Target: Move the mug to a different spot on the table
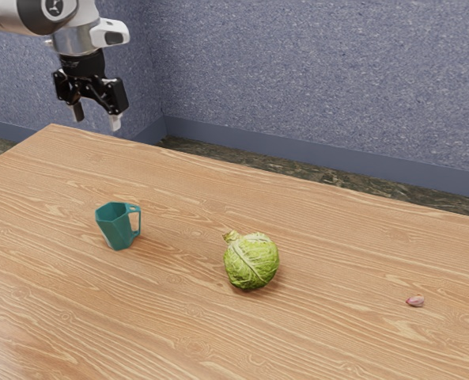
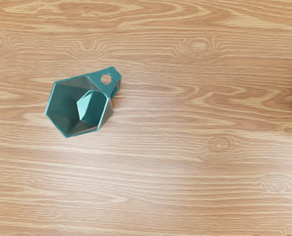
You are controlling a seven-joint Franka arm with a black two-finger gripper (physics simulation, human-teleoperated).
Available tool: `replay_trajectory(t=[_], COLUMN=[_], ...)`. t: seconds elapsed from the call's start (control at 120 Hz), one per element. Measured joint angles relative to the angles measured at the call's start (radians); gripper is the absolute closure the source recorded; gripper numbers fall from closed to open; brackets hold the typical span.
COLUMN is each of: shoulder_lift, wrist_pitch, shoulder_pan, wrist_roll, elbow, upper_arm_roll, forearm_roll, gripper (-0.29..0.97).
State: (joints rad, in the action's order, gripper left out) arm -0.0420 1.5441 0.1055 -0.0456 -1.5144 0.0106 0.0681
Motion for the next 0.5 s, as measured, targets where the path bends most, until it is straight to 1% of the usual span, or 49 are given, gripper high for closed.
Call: replay_trajectory(t=[0.217,0.367,0.442,0.5], shoulder_lift=[0.000,-0.005,-0.050,-0.099], wrist_pitch=[-0.001,-0.001,-0.002,-0.002], shoulder_pan=[-0.039,-0.036,-0.014,0.050], wrist_roll=[-0.009,-0.014,-0.019,-0.023], elbow=[0.000,0.008,0.014,0.015], upper_arm_roll=[0.000,0.001,0.001,0.001], forearm_roll=[-0.001,0.002,0.014,0.021], gripper=[0.00,0.00,0.00,0.00])
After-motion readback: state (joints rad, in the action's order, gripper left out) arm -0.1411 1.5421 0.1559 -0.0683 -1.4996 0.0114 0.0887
